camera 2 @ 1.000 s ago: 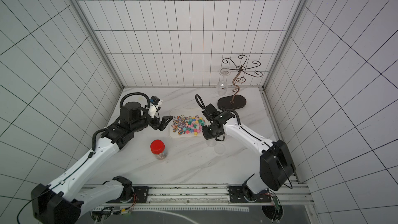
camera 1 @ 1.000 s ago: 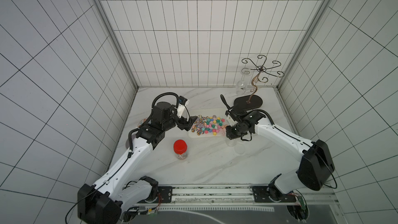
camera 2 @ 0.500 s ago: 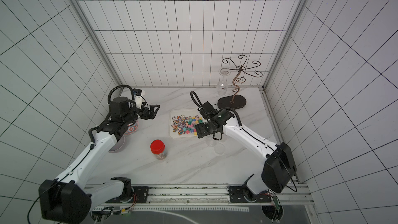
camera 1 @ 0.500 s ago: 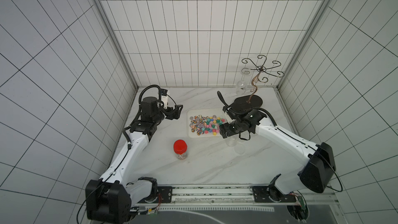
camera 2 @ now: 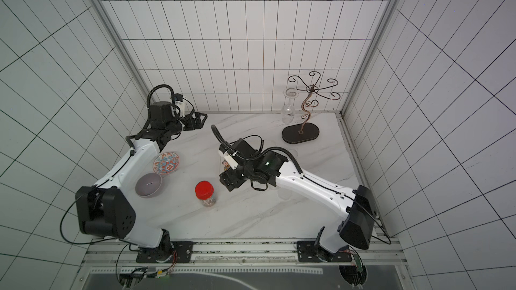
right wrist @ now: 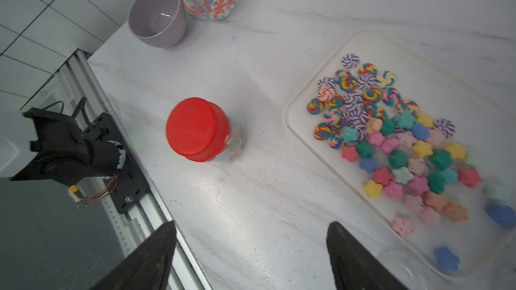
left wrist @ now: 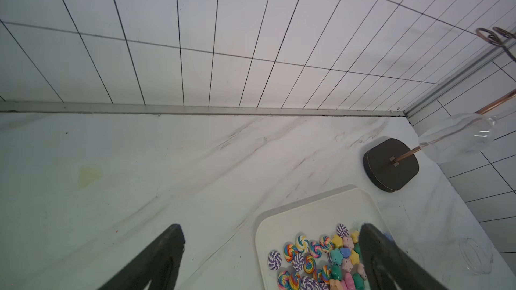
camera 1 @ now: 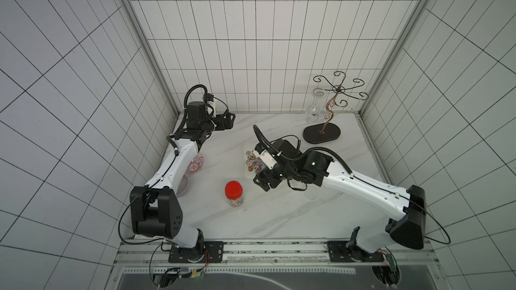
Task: Pour the candies out of the jar
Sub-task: Pick up the jar from the center of the board.
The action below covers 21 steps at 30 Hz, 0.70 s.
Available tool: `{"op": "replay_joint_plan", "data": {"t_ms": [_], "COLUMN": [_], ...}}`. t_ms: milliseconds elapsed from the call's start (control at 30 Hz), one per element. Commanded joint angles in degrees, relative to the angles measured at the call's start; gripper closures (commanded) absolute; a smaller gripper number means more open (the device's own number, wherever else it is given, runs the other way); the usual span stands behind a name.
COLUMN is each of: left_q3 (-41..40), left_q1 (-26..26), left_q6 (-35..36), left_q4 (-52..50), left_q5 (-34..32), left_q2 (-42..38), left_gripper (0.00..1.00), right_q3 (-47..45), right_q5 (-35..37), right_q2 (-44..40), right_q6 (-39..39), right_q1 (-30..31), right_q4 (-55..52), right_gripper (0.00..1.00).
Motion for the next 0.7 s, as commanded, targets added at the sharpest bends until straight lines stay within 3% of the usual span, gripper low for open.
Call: {"op": "replay_joint_plan", "data": {"t_ms": [0, 367, 667], "left_q3": [-0.47, -1.18, -1.62], "left_q1": [5.01, 8.70, 9.32], "left_q6": [-7.14, -9.10, -9.68], "left_q4": [-1.27, -0.57, 0.20], "left_q5": [8.06, 10.40, 10.88], "left_q2": [3.52, 5.57, 4.94], "left_gripper": [0.03, 0.03, 0.03], "right_q3": [7.00, 19.44, 23.87], "right_q5": [-0.86, 1.59, 2.12], "right_q2": [3.81, 18.39, 23.86], "right_q6": [-2.86, -5.73, -5.97], "right_q1": [2.89, 5.76, 6.14], "right_q4": [2.32, -0.97, -2.62], "right_gripper": [0.14, 0.14, 0.15]}}
